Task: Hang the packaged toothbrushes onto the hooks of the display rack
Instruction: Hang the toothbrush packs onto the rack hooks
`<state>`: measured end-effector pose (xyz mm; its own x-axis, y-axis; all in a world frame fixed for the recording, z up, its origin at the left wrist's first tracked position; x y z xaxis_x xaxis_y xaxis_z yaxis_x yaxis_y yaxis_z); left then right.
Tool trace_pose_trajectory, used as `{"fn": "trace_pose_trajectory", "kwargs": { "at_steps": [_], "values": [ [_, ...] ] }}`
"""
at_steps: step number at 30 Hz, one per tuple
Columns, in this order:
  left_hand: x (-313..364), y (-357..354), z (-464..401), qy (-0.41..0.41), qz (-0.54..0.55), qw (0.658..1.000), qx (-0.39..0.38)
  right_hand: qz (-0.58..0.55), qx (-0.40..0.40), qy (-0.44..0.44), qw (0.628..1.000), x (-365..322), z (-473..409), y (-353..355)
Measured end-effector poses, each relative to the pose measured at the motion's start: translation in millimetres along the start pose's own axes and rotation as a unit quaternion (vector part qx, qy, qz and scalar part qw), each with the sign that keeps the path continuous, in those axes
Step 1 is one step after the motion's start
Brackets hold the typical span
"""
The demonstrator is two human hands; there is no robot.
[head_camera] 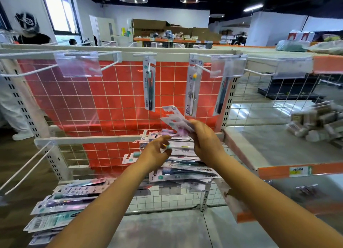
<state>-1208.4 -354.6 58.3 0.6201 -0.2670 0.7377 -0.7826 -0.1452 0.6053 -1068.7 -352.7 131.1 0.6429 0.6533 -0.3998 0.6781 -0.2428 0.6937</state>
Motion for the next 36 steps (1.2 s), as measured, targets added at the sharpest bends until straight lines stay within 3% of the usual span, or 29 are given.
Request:
{"fn": "trace_pose_trajectory", "kwargs": {
  "at_steps": [3,8,15,24,29,36],
  "values": [
    [11.0,-3.2,-4.8,-0.013,0.119,0.992,0.029,-0.051,-0.006,-0.026,0.998,-9.3,-7.2,9.3],
    [27.4,-3.4,-9.4,-0.047,0.183,0.981,0.032,-0.190,-0.046,-0.071,0.978,-17.0,-12.6,8.0],
    [23.7,-4.4,-7.7,-0.004,0.279,0.960,0.018,-0.351,-0.095,-0.181,0.914,-8.5,-16.8,-8.5],
    [20.7,-11.4,-0.9,0.029,0.379,0.925,-0.019,-0.475,-0.100,-0.205,0.850,-5.9,-21.4,-13.3],
    [18.3,-13.5,2.4,0.038,0.383,0.923,-0.018,-0.462,-0.093,-0.216,0.855,-0.6,-21.7,-19.4],
    [12.2,0.8,1.8,0.044,0.372,0.924,0.072,-0.393,-0.125,-0.216,0.885,2.6,-4.4,-41.6]
  ]
}}
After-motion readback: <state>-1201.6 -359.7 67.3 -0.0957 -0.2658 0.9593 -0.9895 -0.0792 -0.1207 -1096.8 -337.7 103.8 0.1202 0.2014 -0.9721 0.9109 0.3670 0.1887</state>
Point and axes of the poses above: each hand's wrist, its own z-axis away from the middle knuckle, its own y-axis out of the back of the hand, x = y × z, the point moved 8 cm from there along -z, towards the middle knuckle, and after that the axes turned 11 degrees about -y, right-handed, at the moved point
